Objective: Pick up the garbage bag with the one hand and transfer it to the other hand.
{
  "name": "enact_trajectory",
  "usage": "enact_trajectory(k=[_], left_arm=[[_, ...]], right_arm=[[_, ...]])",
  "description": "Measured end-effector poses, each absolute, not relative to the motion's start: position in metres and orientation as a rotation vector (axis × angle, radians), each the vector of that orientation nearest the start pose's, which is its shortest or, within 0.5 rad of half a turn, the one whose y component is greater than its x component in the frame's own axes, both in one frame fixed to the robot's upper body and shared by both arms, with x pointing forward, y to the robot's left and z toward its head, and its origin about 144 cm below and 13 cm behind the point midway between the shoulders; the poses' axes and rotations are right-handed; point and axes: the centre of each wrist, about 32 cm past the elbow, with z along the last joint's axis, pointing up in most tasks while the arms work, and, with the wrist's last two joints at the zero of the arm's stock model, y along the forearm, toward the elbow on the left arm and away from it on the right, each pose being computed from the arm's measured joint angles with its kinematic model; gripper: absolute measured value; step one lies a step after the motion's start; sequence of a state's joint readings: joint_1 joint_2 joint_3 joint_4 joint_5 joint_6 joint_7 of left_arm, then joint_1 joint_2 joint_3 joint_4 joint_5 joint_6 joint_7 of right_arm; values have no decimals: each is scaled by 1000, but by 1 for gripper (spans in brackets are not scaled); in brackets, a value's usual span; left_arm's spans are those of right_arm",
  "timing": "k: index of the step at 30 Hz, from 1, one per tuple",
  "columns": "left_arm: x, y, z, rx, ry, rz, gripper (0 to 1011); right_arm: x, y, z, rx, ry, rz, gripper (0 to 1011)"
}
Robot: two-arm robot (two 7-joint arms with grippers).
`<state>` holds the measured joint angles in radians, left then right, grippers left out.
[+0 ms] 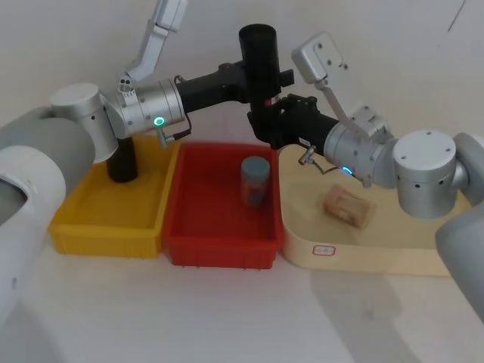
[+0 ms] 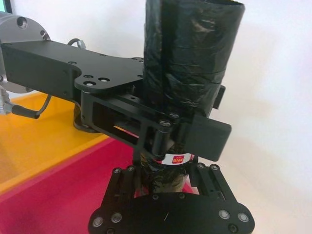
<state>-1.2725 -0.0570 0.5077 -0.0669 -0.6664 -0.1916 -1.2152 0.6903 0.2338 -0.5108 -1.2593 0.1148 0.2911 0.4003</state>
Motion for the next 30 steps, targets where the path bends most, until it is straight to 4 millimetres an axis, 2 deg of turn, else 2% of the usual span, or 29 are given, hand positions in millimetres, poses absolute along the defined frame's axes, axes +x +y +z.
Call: enact_trajectory(k=[6,17,30], left_arm=[[717,182,1283,-166,86,302,1001],[717,182,1283,-166,86,302,1001],[717,182,1283,-166,86,302,1000]], right_arm=[[605,-177,1286,-319,-222,-891,503],[595,-199,1284,-315,-208,-1010,502],[572,-244,1276,-315,-143,-1209,502]])
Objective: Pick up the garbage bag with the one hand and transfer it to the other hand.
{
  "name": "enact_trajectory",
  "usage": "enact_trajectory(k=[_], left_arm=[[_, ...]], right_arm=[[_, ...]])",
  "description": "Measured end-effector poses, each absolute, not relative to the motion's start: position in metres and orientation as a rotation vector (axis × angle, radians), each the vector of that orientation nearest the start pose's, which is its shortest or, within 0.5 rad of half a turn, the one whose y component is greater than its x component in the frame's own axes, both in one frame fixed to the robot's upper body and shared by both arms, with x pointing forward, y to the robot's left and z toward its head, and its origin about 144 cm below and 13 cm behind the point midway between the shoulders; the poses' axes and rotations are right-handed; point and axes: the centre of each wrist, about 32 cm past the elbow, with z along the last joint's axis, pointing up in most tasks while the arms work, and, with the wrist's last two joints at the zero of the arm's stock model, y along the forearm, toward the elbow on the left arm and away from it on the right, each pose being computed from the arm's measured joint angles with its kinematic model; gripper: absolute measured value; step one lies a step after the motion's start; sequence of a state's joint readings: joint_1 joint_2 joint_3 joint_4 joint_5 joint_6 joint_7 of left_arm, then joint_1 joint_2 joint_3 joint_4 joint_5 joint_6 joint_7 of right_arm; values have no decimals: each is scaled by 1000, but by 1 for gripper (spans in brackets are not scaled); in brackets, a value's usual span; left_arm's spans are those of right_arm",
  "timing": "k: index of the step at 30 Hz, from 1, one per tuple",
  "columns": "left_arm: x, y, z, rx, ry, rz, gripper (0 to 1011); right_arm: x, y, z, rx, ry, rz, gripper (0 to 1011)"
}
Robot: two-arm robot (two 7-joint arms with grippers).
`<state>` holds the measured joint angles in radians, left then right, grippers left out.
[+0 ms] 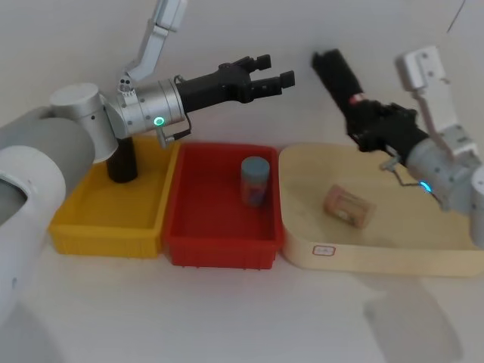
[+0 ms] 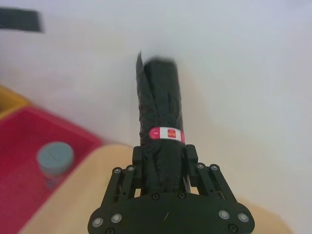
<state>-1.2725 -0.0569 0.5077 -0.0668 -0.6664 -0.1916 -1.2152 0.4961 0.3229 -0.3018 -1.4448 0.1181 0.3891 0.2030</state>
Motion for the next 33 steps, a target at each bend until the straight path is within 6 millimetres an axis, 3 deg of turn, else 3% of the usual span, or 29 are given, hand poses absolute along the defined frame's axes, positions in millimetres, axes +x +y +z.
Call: enact_trajectory(k=[13,25,33], left_arm=[[717,182,1283,-166,86,302,1000],[717,182,1283,-166,86,302,1000],[717,182,1283,-166,86,302,1000]], right_arm=[[542,-294,1254,-304,-27,-1336,501],[528,-308,1245,-299,1,-1327,507],[523,-312,1243,-296,7,-1324,705]])
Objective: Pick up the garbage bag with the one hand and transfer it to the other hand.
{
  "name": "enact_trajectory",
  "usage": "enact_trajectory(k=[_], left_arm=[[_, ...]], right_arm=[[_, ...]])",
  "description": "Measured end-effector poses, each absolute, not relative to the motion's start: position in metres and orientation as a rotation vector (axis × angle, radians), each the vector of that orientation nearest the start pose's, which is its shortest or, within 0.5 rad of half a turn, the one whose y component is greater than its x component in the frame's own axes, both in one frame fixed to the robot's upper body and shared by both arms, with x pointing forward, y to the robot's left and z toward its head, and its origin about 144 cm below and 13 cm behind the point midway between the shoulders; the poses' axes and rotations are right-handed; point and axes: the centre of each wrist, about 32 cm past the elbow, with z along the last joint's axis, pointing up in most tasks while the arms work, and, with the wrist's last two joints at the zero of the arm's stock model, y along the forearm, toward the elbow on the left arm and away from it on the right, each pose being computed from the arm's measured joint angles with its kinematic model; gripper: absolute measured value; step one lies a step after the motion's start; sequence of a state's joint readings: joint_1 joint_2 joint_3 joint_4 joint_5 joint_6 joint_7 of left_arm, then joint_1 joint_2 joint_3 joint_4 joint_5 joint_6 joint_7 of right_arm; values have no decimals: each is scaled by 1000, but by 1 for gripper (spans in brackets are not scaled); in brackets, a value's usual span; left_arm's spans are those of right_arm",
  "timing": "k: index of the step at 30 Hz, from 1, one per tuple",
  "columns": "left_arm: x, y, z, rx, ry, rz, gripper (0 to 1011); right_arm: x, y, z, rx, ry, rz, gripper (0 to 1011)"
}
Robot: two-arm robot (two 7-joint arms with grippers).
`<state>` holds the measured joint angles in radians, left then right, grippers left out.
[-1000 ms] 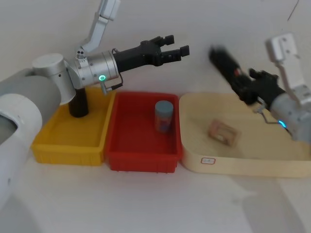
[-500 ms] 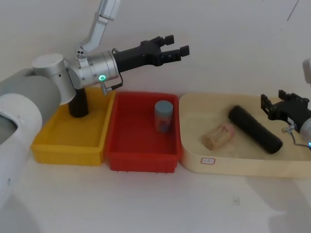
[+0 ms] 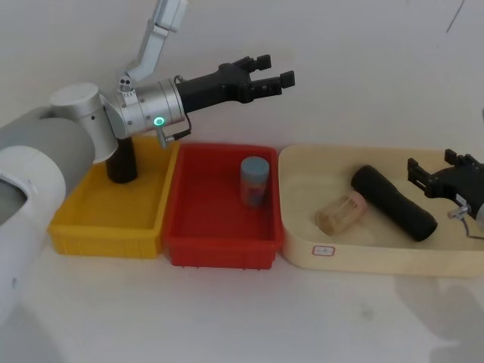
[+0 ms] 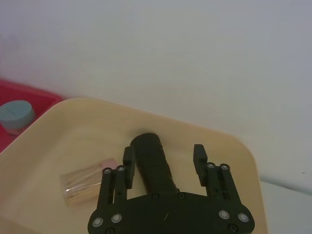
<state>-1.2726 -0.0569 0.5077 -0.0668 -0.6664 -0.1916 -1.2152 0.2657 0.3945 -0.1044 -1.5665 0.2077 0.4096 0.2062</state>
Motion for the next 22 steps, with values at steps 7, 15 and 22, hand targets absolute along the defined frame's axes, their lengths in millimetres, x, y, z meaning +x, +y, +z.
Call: enact_trajectory(k=[7,15,22], left_arm=[[717,182,1283,-166,86,302,1000],[717,182,1283,-166,86,302,1000],[717,182,1283,-166,86,302,1000]], right_arm=[[520,-314,1241,-297,10,-1323,913],[519,-315,1241,-296,12,-1322,1001],[518,-316,1240,-296,12,-1322,1001]])
